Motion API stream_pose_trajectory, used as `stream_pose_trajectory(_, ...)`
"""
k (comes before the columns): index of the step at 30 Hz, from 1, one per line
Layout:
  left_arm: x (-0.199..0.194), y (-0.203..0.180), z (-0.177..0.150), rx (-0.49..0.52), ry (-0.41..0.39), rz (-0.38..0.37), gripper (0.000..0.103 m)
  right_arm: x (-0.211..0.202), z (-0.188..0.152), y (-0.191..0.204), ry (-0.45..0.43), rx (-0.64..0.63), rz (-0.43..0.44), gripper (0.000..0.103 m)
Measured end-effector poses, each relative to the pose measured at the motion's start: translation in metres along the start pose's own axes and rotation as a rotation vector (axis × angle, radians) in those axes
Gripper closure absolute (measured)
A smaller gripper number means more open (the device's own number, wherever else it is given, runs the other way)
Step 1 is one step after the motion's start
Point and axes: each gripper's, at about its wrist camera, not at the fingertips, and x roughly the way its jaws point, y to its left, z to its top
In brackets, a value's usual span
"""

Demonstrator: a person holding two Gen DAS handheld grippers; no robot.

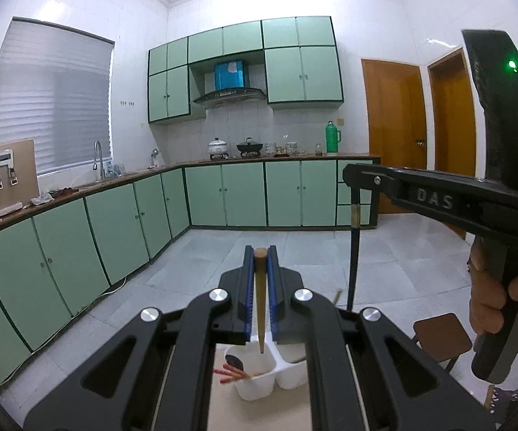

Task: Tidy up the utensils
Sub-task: 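Carry both chopsticks over the white holder and lower them in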

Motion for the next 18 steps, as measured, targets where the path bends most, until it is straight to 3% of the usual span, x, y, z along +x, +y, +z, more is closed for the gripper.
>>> stream_pose_trajectory(9,0.057,0.017,-0.025,-0.039,0.083,0.009,0.097,0.052,-0.023,-0.006,0.046,-0.015,-0.033,0.097)
stream_pose_trajectory(18,0.087,0.028,-0.048,-0.047,0.148,0.008,0.097,0.075,-0.063,-0.020,0.134,0.009,-0.039,0.097)
